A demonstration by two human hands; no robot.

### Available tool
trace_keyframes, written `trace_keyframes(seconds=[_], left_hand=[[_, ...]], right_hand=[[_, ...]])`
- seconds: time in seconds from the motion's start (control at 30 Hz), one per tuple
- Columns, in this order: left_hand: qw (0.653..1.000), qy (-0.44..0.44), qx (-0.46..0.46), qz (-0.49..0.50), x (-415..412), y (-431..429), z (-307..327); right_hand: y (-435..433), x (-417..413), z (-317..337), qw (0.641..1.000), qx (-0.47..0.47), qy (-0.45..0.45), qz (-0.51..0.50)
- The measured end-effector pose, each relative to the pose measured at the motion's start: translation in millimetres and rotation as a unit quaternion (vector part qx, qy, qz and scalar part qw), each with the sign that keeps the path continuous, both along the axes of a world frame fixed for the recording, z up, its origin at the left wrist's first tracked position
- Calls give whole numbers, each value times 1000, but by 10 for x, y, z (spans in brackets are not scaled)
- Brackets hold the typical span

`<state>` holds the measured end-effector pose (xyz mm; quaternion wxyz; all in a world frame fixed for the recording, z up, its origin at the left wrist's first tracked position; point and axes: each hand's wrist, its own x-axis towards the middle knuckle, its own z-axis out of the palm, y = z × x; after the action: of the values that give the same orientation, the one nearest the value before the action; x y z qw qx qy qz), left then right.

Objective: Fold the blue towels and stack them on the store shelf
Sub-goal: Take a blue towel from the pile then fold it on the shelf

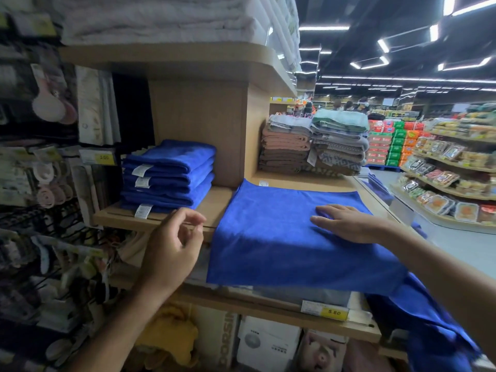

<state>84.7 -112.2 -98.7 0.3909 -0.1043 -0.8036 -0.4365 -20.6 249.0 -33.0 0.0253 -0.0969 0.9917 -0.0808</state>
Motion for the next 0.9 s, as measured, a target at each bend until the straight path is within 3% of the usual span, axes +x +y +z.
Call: trace_keyframes(seconds=[0.07,0.17,0.3,0.4,0.63,0.9], left_hand=[[998,34,-42,-37,-172,196,398],[987,-49,-127,-83,-683,569,747],[941,-222,-248,54,-1557,708,791],[915,-270,-268,136,-1976,646,723],[912,-318,-215,147,-2505,575,632],[975,-218,-3,38,-2671,662,669]], right_hand=[[-3,-163,95,999,-39,-21,-8],[43,-463,205,998,-43,-7,-34],[303,-818,313,994,34,62,-88],[535,-1024,327,989,33,99,-105],[736,-1337,294,993,59,69,-82],[809,-1456,431,994,71,-19,-80]])
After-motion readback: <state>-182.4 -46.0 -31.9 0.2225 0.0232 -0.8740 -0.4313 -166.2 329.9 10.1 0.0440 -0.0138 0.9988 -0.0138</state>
